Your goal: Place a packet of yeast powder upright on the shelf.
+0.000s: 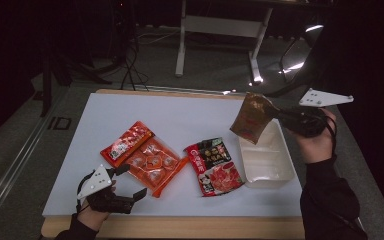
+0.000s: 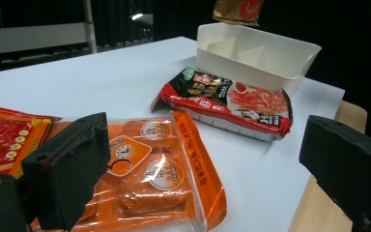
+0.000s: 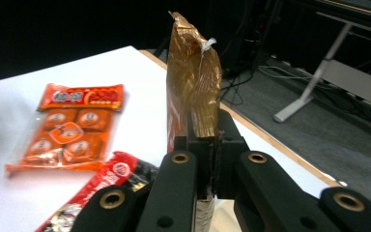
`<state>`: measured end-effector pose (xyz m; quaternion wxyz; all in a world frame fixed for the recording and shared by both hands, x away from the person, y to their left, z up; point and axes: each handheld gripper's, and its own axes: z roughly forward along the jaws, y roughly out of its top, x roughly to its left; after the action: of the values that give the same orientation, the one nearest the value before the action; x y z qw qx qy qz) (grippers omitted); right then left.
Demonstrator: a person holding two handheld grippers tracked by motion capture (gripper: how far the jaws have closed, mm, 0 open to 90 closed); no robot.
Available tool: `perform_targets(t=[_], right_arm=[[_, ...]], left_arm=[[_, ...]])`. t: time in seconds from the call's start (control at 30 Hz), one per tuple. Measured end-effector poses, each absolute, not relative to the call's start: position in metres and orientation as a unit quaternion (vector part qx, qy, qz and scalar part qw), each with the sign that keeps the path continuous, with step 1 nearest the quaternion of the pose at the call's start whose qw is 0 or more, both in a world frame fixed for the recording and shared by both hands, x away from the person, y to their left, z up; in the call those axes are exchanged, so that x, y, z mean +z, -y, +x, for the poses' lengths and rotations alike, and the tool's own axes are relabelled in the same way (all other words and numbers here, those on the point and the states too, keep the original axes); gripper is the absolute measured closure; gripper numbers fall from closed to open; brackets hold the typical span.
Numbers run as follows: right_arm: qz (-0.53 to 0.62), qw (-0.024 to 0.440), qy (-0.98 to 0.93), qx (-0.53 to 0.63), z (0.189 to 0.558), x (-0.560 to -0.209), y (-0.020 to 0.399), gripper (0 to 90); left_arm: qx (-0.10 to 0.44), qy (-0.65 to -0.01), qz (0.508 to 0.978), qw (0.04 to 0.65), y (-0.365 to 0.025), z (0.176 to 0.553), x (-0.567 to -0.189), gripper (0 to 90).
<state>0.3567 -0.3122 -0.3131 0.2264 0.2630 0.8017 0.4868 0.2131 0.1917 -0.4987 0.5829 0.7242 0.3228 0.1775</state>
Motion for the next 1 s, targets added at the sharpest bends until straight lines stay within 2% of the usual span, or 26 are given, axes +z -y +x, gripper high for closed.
perform_targets(t=[0.17, 0.53, 1.0], right_arm=[[0.272, 0.248, -0.794, 0.484, 0.366, -0.316, 0.325, 88.8], [0.308, 0.242, -0.796, 0.461, 0.398, -0.332, 0.352, 88.6], [0.315, 0.259, -0.806, 0.428, 0.436, -0.357, 0.346, 87.8]], left_arm=[[0.18, -0.33, 0.722, 0.58, -0.194, 0.213, -0.502, 4.6], [0.178, -0.333, 0.722, 0.58, -0.192, 0.214, -0.504, 4.6], [0.171, -0.342, 0.713, 0.588, -0.196, 0.215, -0.505, 4.6]])
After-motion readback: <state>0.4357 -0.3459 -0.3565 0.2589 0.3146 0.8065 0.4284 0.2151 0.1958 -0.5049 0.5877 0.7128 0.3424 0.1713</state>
